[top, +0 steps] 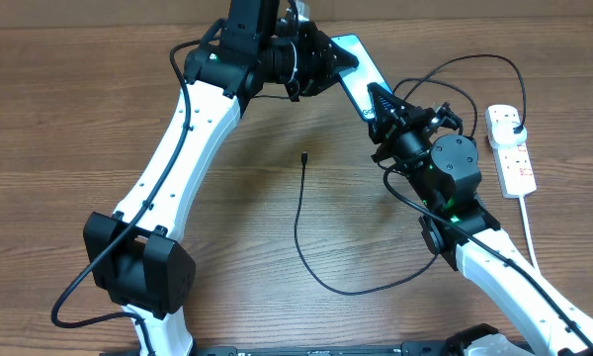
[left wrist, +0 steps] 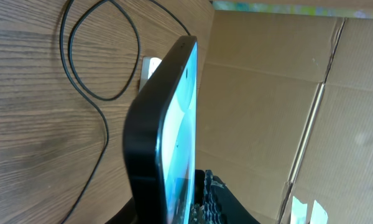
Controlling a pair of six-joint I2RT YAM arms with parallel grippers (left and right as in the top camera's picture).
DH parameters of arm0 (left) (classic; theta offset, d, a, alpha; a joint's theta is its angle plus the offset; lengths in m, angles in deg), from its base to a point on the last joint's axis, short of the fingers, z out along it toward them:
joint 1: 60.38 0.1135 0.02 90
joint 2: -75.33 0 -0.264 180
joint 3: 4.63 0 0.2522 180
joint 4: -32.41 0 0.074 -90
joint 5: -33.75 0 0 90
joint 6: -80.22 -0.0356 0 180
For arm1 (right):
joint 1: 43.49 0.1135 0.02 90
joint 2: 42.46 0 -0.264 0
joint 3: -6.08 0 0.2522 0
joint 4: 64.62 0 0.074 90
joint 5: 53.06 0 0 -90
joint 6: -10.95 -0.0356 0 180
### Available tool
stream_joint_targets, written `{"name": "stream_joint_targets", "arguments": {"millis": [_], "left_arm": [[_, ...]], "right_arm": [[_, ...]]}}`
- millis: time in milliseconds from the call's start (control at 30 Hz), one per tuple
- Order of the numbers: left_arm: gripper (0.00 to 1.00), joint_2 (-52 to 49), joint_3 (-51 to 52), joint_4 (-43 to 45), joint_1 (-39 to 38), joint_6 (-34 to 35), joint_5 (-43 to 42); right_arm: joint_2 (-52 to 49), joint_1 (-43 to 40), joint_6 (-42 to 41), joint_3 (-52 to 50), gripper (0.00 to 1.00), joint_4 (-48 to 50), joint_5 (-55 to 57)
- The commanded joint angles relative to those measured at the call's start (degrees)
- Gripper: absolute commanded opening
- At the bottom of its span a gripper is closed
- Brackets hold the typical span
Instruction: Plug charger to phone and switch on socket
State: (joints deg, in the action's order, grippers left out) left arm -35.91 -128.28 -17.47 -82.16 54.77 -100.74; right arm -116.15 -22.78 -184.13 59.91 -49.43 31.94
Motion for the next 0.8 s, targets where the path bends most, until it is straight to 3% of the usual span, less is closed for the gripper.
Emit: {"name": "stream_joint_targets", "arguments": {"millis": [0, 567, 767], "left_arm": [[0.26, 0.2, -0.5, 0.6, -0.7, -1.6, 0.0], [0.25, 0.2, -0.5, 0.6, -0.7, -1.5, 1.5], [0.09, 0.2, -0.5, 0.5, -0.7, -1.2, 1.5]], "right_arm": [[0.0, 0.9, 0.0, 2.1, 0.04, 0.8, -5.5], [0.0, 0.9, -0.2, 2.1, 0.04, 1.2, -8.9], [0.0, 0.9, -0.2, 2.1, 0.04, 1.0, -8.8]]}}
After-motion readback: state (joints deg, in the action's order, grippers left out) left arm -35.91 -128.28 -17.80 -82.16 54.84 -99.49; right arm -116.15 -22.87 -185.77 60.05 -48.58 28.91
